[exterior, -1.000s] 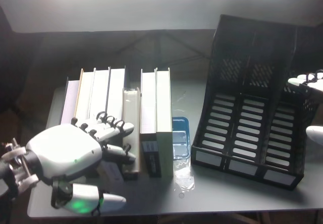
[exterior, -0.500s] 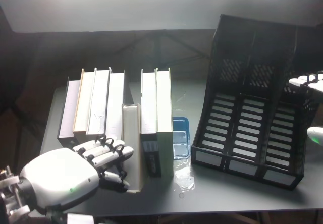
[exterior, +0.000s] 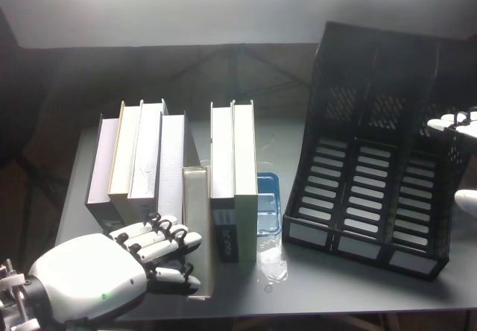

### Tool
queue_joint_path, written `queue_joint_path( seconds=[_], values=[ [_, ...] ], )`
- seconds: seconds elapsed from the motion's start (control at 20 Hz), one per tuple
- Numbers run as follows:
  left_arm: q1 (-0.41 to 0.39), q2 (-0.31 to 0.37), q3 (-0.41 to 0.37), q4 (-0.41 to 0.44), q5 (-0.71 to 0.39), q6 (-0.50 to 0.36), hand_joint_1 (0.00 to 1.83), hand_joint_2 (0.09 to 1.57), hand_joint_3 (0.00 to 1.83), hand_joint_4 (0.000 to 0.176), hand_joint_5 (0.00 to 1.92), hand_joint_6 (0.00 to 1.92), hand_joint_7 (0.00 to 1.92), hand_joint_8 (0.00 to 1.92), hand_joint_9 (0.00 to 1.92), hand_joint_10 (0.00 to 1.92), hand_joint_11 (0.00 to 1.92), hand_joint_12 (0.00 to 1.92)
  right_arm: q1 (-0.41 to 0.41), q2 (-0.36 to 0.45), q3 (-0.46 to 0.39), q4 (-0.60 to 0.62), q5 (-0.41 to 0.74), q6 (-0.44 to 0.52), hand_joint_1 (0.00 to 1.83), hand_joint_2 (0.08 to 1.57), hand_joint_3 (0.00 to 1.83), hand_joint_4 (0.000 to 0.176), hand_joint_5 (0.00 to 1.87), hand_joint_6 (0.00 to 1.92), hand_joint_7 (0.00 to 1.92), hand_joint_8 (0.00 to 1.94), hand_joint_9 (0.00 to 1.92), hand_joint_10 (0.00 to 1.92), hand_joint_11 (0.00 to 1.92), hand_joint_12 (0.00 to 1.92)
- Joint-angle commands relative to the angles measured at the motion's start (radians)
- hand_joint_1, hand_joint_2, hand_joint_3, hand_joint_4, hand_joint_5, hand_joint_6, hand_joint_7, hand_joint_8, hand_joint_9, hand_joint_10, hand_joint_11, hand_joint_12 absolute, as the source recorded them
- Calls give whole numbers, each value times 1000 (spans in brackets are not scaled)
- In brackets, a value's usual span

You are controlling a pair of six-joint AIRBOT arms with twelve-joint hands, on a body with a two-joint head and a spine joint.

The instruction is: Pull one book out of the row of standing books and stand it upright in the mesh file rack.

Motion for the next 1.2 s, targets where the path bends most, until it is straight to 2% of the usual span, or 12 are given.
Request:
queue_joint_path(
  seconds=[0.0, 0.1, 0.15, 0.2, 0.4, 0.5, 0.65, 0.7, 0.75, 0.9, 1.0, 1.15],
  values=[
    [-1, 6, -1, 13, -91, -6, 270, 1195, 15, 8, 421, 0, 0, 0, 0, 0, 0, 0, 1, 4, 1, 7, 111, 7, 484, 1392, 3, 0, 43, 1, 0, 0, 0, 0, 0, 0],
    [-11, 18, -2, 11, -127, -3, 185, 1234, 22, 40, 242, 0, 0, 0, 0, 0, 0, 0, 2, 4, 1, 7, 112, 7, 434, 1381, 0, 0, 7, 0, 0, 0, 0, 0, 0, 0],
    [-16, 23, -3, 7, -140, 1, 185, 1234, 22, 40, 242, 0, 0, 0, 0, 0, 0, 0, 2, 4, 1, 7, 112, 7, 434, 1381, 0, 0, 7, 0, 0, 0, 0, 0, 0, 0],
    [-21, 31, -4, -1, -155, 9, 176, 1235, 16, 58, 115, 0, 0, 0, 0, 0, 0, 0, 2, 4, 0, 7, 113, 7, 434, 1380, 0, 0, 0, 0, 0, 0, 0, 0, 0, 0],
    [-27, 74, -15, -54, -243, 48, 203, 1242, 10, 44, 3, 0, 0, 0, 0, 0, 0, 0, 2, 13, -7, -5, 118, 7, 436, 1371, 0, 0, 0, 0, 0, 0, 0, 0, 0, 0],
    [-27, 91, -21, -77, -284, 64, 281, 1212, 0, 52, 0, 0, 0, 0, 0, 0, 0, 0, 2, 19, -13, -15, 122, 7, 479, 1378, 0, 0, 0, 0, 0, 0, 0, 0, 0, 0],
    [-17, 109, -25, -128, -339, 84, 269, 1209, 0, 43, 0, 0, 0, 0, 0, 0, 0, 0, 2, 36, -32, -54, 133, 8, 573, 1350, 0, 0, 0, 0, 0, 0, 0, 0, 0, 0],
    [-4, 112, -25, -156, -354, 90, 183, 1209, 0, 50, 0, 0, 0, 0, 0, 0, 0, 0, 6, 40, -37, -69, 134, 8, 504, 1344, 0, 0, 0, 0, 0, 0, 0, 0, 0, 0],
    [7, 113, -24, -179, -365, 93, 177, 1200, 0, 49, 0, 0, 0, 0, 0, 0, 0, 0, 11, 43, -40, -84, 134, 9, 500, 1344, 0, 0, 0, 0, 0, 0, 0, 0, 0, 0],
    [43, 112, -20, -244, -388, 95, 208, 1198, 0, 74, 0, 0, 0, 0, 0, 0, 0, 0, 35, 46, -44, -160, 130, 48, 564, 1350, 0, 0, 0, 0, 0, 0, 0, 0, 0, 0],
    [68, 107, -16, -291, -407, 96, 268, 1202, 0, 53, 0, 0, 0, 0, 0, 0, 0, 0, 66, 48, -50, -224, 106, 62, 626, 1317, 0, 0, 0, 0, 0, 0, 0, 0, 0, 0],
    [73, 100, -15, -288, -391, 85, 347, 1196, 0, 56, 87, 29, 41, 14, 7, 3, 0, 0, 103, 48, -51, -291, 71, 78, 665, 1310, 0, 0, 0, 0, 0, 0, 0, 0, 0, 0]
  ],
)
